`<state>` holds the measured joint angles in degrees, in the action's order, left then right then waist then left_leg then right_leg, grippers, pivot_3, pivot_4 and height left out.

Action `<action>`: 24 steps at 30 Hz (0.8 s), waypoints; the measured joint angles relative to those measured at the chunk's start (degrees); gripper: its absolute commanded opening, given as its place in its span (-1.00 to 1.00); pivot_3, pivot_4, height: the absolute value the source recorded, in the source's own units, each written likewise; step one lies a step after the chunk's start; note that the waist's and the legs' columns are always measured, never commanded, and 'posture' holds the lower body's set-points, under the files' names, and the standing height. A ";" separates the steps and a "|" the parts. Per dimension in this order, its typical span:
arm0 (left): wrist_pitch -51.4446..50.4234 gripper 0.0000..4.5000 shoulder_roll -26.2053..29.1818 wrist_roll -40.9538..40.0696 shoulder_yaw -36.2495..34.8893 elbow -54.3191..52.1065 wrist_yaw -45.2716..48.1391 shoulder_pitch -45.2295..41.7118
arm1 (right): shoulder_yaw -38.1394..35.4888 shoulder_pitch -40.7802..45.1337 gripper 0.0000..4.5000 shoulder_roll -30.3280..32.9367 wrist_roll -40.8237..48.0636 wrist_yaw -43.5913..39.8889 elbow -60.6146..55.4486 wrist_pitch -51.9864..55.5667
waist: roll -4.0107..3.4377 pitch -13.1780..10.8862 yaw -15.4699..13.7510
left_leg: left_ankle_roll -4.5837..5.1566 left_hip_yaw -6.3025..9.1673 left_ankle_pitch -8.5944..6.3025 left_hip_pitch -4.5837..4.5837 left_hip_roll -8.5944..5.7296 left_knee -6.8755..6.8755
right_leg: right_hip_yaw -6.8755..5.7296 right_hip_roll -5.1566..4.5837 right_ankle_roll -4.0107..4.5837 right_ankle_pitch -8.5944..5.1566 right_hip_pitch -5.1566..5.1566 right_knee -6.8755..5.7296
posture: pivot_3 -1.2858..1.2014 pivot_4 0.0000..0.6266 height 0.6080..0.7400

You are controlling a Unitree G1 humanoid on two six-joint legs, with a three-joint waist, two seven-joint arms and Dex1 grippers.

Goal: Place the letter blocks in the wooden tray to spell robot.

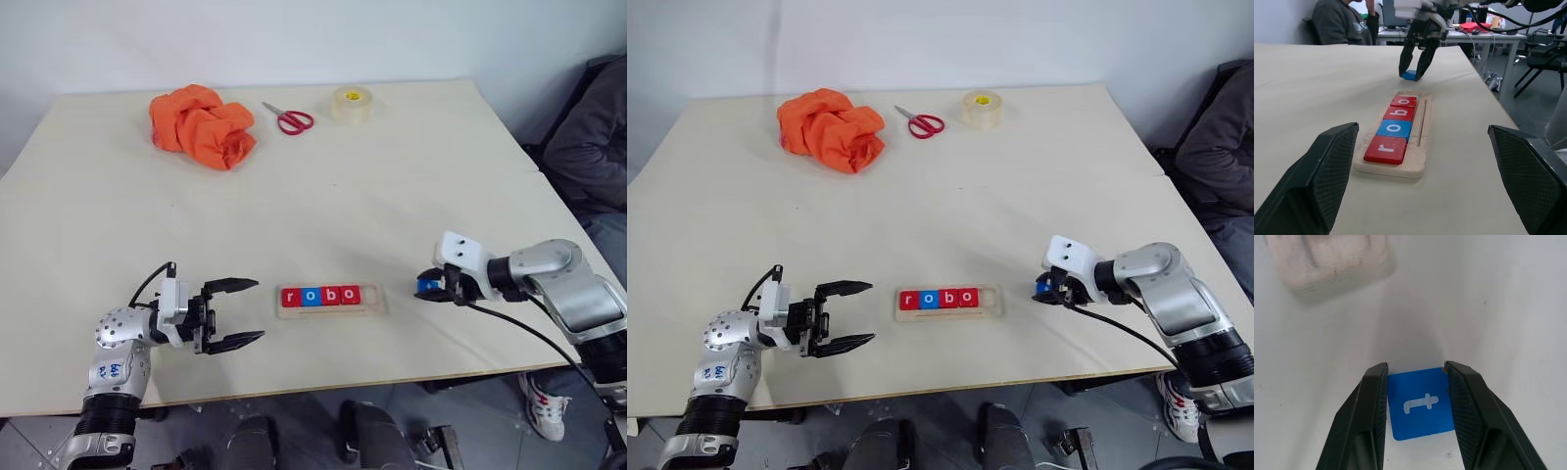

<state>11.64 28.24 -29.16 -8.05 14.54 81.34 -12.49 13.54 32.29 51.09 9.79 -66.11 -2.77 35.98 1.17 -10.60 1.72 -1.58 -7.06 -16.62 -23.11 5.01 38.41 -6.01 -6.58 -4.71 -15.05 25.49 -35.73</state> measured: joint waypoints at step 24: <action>0.00 1.00 -0.06 -0.02 -0.22 -1.87 -1.73 2.25 | 8.66 6.12 -0.38 -8.09 1.93 1.83 -7.02 10.21 | 0.00 0.00 -1.46 | 0.03 0.00 -0.04 -0.06 -0.02 0.02 | -0.05 -0.02 0.14 -0.08 0.04 -0.04 | 0.03 -0.52 1.00</action>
<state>11.65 28.18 -29.17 -8.27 12.67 79.61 -10.24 22.20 38.40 43.00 11.71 -64.28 -9.78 46.19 1.18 -10.60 0.27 -1.55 -7.05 -16.66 -23.17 4.99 38.43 -6.06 -6.60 -4.57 -15.12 25.52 -35.77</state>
